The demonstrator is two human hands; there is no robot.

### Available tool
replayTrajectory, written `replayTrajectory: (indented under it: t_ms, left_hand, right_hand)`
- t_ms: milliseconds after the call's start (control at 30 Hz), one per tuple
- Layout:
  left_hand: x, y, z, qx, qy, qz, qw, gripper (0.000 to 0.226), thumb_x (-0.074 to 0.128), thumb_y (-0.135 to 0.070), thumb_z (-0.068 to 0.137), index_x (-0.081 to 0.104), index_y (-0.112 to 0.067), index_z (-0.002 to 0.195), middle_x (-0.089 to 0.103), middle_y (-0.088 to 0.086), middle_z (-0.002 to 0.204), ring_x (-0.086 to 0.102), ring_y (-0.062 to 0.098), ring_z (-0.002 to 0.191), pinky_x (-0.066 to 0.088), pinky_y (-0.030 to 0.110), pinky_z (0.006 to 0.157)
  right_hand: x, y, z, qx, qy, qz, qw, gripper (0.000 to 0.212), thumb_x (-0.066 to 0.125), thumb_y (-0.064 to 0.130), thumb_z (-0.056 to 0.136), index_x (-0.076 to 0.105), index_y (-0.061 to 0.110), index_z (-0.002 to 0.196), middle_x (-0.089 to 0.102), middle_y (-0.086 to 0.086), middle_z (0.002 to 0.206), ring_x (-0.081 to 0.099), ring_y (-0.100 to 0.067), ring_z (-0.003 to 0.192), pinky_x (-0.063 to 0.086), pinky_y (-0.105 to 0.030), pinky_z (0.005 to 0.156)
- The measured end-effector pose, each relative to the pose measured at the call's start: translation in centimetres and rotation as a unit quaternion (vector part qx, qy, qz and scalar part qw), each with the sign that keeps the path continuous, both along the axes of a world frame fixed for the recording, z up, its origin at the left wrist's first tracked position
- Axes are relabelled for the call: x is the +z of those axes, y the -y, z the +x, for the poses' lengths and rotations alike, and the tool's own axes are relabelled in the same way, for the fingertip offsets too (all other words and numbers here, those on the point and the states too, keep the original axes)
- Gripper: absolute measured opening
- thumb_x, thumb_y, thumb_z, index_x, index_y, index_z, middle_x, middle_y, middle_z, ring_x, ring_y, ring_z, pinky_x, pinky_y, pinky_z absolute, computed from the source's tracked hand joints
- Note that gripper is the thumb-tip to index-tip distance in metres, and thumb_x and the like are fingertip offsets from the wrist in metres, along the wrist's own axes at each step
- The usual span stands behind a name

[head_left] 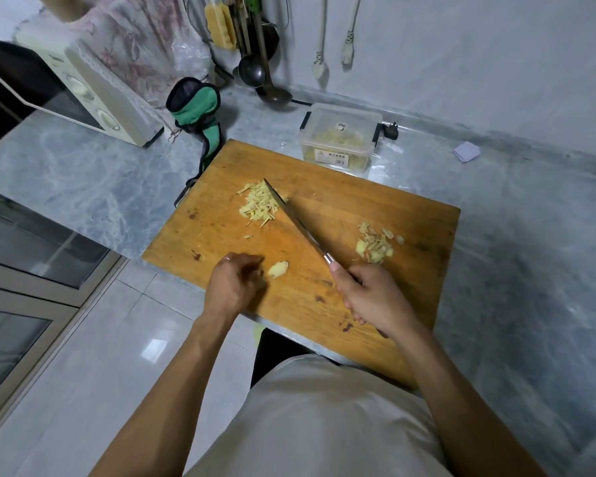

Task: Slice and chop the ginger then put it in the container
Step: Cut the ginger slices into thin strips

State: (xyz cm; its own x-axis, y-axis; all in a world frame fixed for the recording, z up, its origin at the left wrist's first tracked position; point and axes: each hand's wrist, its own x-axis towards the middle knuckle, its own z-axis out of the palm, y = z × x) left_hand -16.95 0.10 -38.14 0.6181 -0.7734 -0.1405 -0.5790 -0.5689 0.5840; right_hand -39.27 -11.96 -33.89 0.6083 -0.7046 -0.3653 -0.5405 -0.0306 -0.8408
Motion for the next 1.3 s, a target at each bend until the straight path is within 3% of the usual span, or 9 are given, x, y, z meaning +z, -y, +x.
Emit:
replayTrajectory:
  t_ms: [267,400,467,667,800,900,967,1133,1300]
  left_hand:
    - [-0.7,-1.3,0.1,0.000,0.029,0.061,0.998,0.019,0.064,-0.001,0.083,0.074,-0.015,0.093,0.060,0.008,0.105,0.062,0.027,0.089,0.042,0.021,0.078]
    - [-0.8,-1.5,0.1,0.004,0.025,0.073,0.997,0.029,0.066,-0.006,0.084,0.069,-0.016,0.111,0.063,0.010,0.110,0.063,0.029,0.095,0.046,0.025,0.077]
    - [-0.7,-1.6,0.4,0.010,0.016,0.088,0.996,0.022,0.068,-0.008,0.084,0.071,-0.019,0.102,0.064,0.010,0.106,0.063,0.029,0.093,0.044,0.023,0.075]
    - [-0.1,-1.1,-0.3,0.125,-0.115,0.030,0.985,0.008,0.078,-0.015,0.083,0.071,-0.016,0.079,0.067,-0.004,0.077,0.059,0.010,0.073,0.041,0.011,0.062]
    - [0.0,-0.4,-1.5,0.112,-0.184,0.009,0.977,0.021,0.076,-0.006,0.083,0.072,-0.023,0.072,0.070,-0.006,0.077,0.063,0.013,0.078,0.051,0.023,0.080]
    - [-0.1,0.2,-2.5,0.085,-0.112,0.015,0.990,0.011,0.081,-0.011,0.079,0.075,-0.019,0.084,0.068,-0.007,0.089,0.064,0.013,0.085,0.043,0.014,0.078]
    - [0.2,0.9,-2.7,0.070,-0.083,-0.001,0.994,0.022,0.081,-0.013,0.078,0.076,-0.014,0.099,0.068,-0.006,0.101,0.062,0.010,0.090,0.040,0.009,0.078]
    - [0.6,3.0,-2.4,0.026,-0.012,0.067,0.997,0.029,0.073,-0.017,0.081,0.074,-0.018,0.109,0.068,0.004,0.110,0.066,0.019,0.088,0.050,0.022,0.080]
    - [1.4,3.0,-1.4,0.125,-0.125,0.003,0.984,0.009,0.073,-0.006,0.087,0.068,-0.013,0.085,0.066,-0.004,0.082,0.055,-0.003,0.068,0.037,-0.001,0.056]
  right_hand:
    - [-0.8,-0.2,0.1,0.031,-0.008,-0.009,0.999,0.068,0.048,0.061,0.098,0.061,-0.004,0.081,0.056,-0.010,0.062,0.050,-0.017,0.050,0.049,-0.048,0.052]
    - [-0.9,-0.2,0.1,0.029,-0.003,-0.002,1.000,0.069,0.048,0.061,0.097,0.061,-0.006,0.083,0.055,-0.010,0.062,0.049,-0.018,0.050,0.044,-0.041,0.052]
    - [-1.0,-0.3,0.1,0.026,0.002,-0.001,1.000,0.069,0.049,0.061,0.098,0.061,-0.005,0.082,0.056,-0.009,0.061,0.049,-0.018,0.050,0.043,-0.039,0.051]
    - [-0.9,-0.4,-0.1,0.023,0.008,0.002,1.000,0.068,0.048,0.061,0.097,0.063,-0.004,0.084,0.057,-0.007,0.061,0.050,-0.018,0.050,0.045,-0.037,0.051]
    - [-1.2,-0.3,-0.1,0.014,0.011,0.004,1.000,0.072,0.048,0.065,0.095,0.062,-0.005,0.083,0.055,-0.010,0.062,0.050,-0.020,0.051,0.044,-0.039,0.052]
    - [-1.3,-0.3,-0.1,0.012,0.011,0.006,1.000,0.071,0.048,0.063,0.096,0.062,-0.005,0.083,0.055,-0.010,0.062,0.050,-0.020,0.051,0.044,-0.038,0.052]
    - [-1.3,-0.3,-0.1,0.013,0.012,0.008,1.000,0.071,0.049,0.063,0.096,0.062,-0.005,0.082,0.055,-0.010,0.061,0.050,-0.019,0.051,0.044,-0.038,0.052]
    - [-1.2,-0.3,0.0,0.011,0.016,0.013,1.000,0.070,0.050,0.061,0.097,0.062,-0.006,0.082,0.056,-0.008,0.060,0.050,-0.018,0.049,0.044,-0.037,0.051]
    - [-1.2,-0.1,-0.3,0.017,0.016,0.003,1.000,0.074,0.049,0.066,0.095,0.060,-0.006,0.081,0.055,-0.010,0.061,0.049,-0.020,0.051,0.048,-0.046,0.052]
